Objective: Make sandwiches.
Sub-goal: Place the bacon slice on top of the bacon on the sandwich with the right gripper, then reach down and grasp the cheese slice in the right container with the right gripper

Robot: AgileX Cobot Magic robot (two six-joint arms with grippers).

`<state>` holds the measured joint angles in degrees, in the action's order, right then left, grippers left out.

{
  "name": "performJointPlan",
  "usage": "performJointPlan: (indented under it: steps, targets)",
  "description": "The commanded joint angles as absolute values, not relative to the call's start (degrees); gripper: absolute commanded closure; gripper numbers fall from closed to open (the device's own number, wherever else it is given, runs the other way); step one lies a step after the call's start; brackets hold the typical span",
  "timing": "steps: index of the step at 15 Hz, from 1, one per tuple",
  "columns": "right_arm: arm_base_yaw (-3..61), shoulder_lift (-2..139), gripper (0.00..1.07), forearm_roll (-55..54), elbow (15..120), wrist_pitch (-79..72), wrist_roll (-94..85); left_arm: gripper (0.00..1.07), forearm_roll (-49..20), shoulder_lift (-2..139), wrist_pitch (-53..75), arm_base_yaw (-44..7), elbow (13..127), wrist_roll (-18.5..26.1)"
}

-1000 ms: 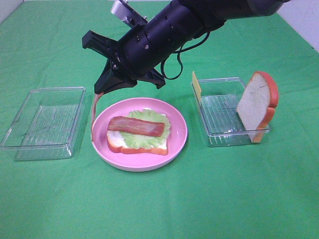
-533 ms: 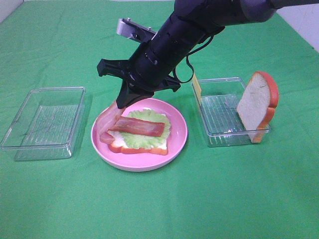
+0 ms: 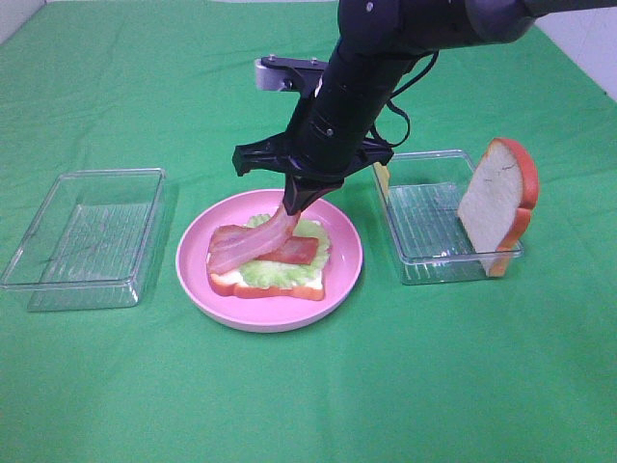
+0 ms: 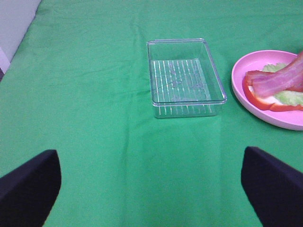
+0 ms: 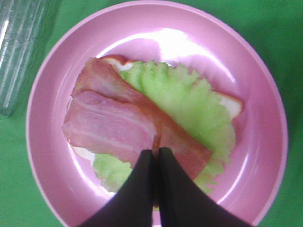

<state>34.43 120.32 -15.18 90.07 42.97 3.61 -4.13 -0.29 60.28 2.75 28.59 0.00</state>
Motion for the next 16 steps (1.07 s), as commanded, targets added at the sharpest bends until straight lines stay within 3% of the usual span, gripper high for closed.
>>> performJointPlan:
  steps: [1,6,7,8,9,10,16]
  targets:
    - [34.3,120.3,1.07,-11.9,90.5,43.8,6.0,0.1,-4.6,-1.7,59.7,2.8,28.5,0.0]
    - [34.4,120.3,1.07,-12.7,90.5,43.8,6.0,0.1,-4.6,-1.7,59.7,2.8,28.5,0.0]
    - [34.4,120.3,1.03,-12.7,90.5,43.8,6.0,0.1,-4.6,-1.7,59.7,2.8,28.5,0.0]
    - [34.4,120.3,0.61,-12.7,90.5,44.2,6.8,0.1,-4.6,-1.7,59.7,2.8,28.5,0.0]
    - [34.4,120.0,0.32,-12.4,90.5,45.0,6.7,0.1,-4.6,-1.7,59.7,2.8,28.5,0.0]
    - [34.4,119.4,0.13,-12.2,90.5,45.3,6.2,0.1,-4.6,-1.7,59.7,2.8,28.5,0.0]
    - [34.3,111.7,0.11,-9.9,90.8,47.0,7.7,0.1,-4.6,-1.7,59.7,2.8,28.5,0.0]
